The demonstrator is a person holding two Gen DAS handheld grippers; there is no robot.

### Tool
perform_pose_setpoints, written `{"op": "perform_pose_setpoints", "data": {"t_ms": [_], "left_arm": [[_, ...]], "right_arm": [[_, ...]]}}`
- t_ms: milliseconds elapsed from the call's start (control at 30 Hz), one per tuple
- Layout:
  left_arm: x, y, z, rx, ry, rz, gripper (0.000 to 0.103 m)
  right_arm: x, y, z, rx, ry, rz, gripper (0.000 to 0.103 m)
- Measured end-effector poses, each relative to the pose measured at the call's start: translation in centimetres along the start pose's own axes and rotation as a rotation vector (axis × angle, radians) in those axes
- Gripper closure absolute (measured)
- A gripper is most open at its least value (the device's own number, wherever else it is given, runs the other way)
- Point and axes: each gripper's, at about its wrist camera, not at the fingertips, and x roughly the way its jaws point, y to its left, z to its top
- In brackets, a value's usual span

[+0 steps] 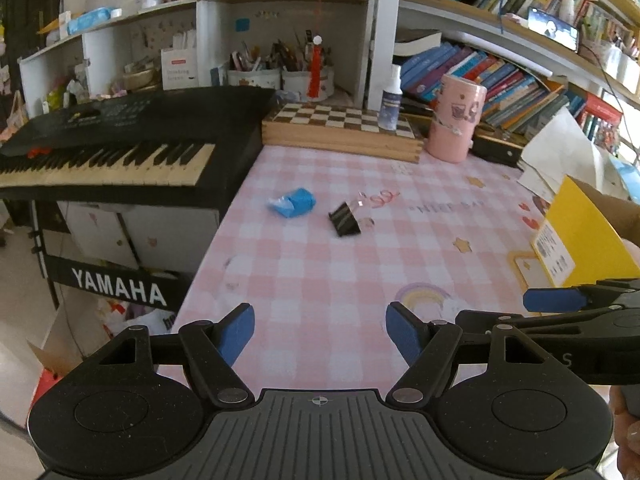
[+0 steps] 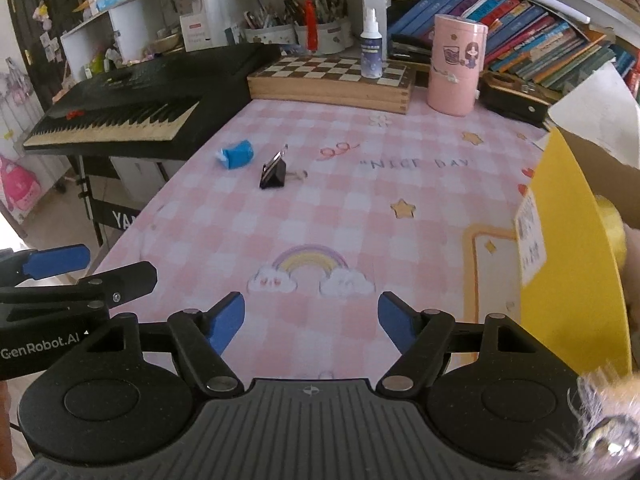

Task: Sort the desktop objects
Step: 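Move both tools toward the blue cloth and black binder clip, then close right tool on the black binder clip while left tool grasps the blue cloth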

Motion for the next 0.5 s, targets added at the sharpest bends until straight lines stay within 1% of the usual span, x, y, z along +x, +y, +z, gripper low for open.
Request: {"op": "perform_pose_setpoints", "data": {"t_ms": [167,267,433,500], "left_arm": [[2.2,0.1,2.4,-0.006,-0.023,0.035,0.029],[3.8,0.4,3.8,-0.016,-0.031,0.061,0.029],[6.5,1.2,5.3,-0.044,-0.012,0.108,0.029],[7.4,1.5,5.6,-0.058,0.0,0.129,0.029]], "right_arm": [[2.0,-0.6,2.7,0.004,-0.024,0.024,0.033],[3.8,-1.0,4.6,0.018,-0.025,0.041,0.036],[7.1,-1.5,7.4,0.082,-0.015,0.096,0.045],[8.7,-1.7,8.5,0.134,-0.002,0.142,0.049]]}}
